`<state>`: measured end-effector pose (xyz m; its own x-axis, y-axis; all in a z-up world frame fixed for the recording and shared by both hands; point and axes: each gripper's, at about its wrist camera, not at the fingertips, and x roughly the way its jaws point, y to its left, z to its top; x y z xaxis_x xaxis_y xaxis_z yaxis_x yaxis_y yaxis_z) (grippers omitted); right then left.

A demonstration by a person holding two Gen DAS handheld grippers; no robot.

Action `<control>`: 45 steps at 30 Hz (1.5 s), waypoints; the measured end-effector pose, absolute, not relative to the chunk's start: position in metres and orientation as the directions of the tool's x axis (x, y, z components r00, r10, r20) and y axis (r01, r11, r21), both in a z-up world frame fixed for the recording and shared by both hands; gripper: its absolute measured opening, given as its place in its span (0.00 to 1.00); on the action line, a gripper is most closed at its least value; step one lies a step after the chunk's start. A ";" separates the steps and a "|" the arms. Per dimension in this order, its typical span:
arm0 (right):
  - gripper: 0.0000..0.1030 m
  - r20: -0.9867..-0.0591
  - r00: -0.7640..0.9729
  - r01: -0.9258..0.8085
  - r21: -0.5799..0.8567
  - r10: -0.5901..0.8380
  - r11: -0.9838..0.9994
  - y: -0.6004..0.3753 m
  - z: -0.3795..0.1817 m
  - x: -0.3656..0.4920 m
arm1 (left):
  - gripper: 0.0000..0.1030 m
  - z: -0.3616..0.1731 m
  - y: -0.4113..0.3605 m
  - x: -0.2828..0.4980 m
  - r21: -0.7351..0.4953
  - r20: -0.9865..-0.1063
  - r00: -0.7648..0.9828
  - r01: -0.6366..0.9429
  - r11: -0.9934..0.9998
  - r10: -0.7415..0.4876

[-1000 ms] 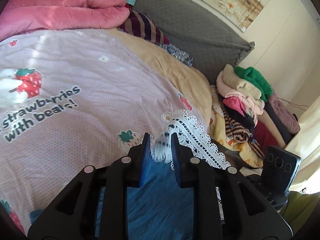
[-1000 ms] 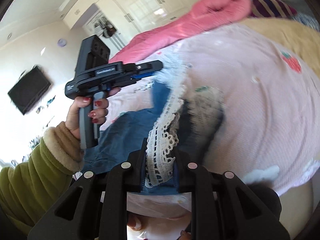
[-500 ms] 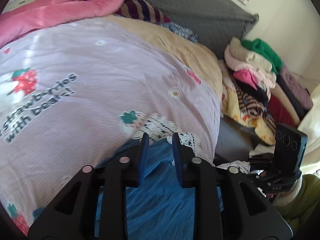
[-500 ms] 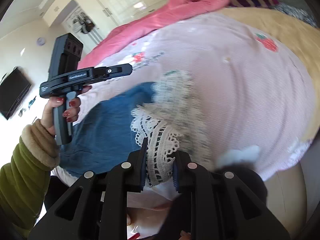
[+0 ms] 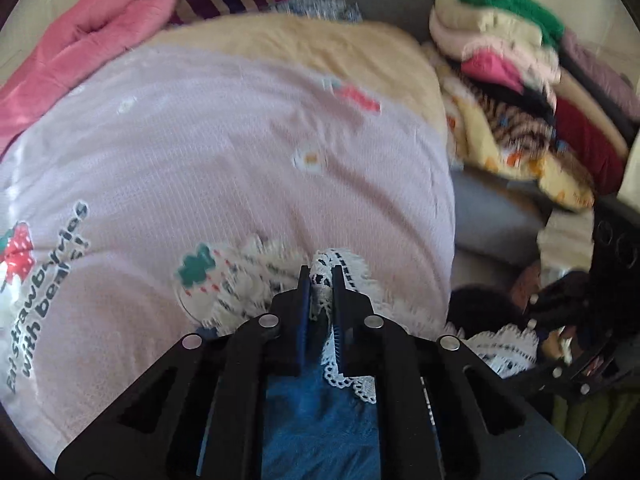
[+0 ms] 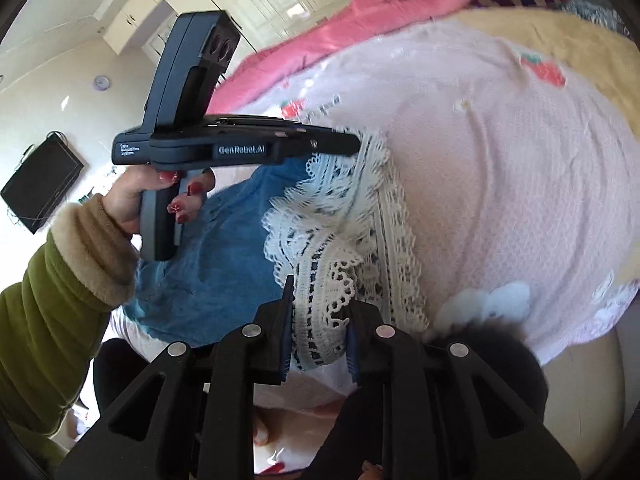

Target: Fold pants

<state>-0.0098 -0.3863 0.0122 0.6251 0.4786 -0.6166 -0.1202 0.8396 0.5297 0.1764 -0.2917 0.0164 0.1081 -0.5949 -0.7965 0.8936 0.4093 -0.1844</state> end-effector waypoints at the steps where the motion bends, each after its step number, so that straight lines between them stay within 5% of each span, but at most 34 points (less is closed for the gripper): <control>1: 0.19 -0.611 0.631 -0.122 0.530 0.478 0.839 -0.388 0.013 -0.010 | 0.04 0.022 -0.287 0.183 -0.209 -0.773 0.115 0.882 0.421 -0.624; 10: 0.26 -0.702 0.535 0.033 0.574 0.471 0.818 -0.407 -0.033 -0.002 | 0.14 -0.013 -0.286 0.211 -0.220 -0.834 0.123 0.820 0.529 -0.538; 11: 0.30 -0.702 0.537 0.034 0.572 0.468 0.819 -0.409 -0.030 -0.004 | 0.23 -0.015 -0.283 0.213 -0.223 -0.829 0.131 0.814 0.536 -0.544; 13: 0.59 -0.714 0.548 0.061 0.554 0.436 0.830 -0.415 -0.027 -0.009 | 0.44 -0.014 -0.280 0.216 -0.229 -0.822 0.139 0.808 0.544 -0.552; 15: 0.59 -0.714 0.557 0.080 0.555 0.425 0.828 -0.422 -0.028 -0.011 | 0.52 -0.013 -0.276 0.221 -0.238 -0.819 0.138 0.802 0.547 -0.558; 19: 0.56 -0.692 0.524 0.085 0.622 0.496 0.779 -0.421 -0.040 -0.004 | 0.51 -0.020 -0.281 0.220 -0.289 -0.824 0.071 0.801 0.524 -0.563; 23: 0.41 -0.696 0.519 0.047 0.603 0.496 0.796 -0.409 -0.033 -0.004 | 0.28 -0.022 -0.286 0.212 -0.279 -0.829 0.055 0.821 0.497 -0.556; 28: 0.22 -0.676 0.538 0.032 0.614 0.504 0.789 -0.403 -0.027 -0.005 | 0.14 -0.018 -0.286 0.213 -0.295 -0.821 0.047 0.818 0.494 -0.569; 45: 0.18 -0.561 0.652 -0.236 0.489 0.510 0.840 -0.334 0.058 -0.004 | 0.07 0.054 -0.190 0.221 -0.476 -0.530 0.115 0.780 0.407 -0.840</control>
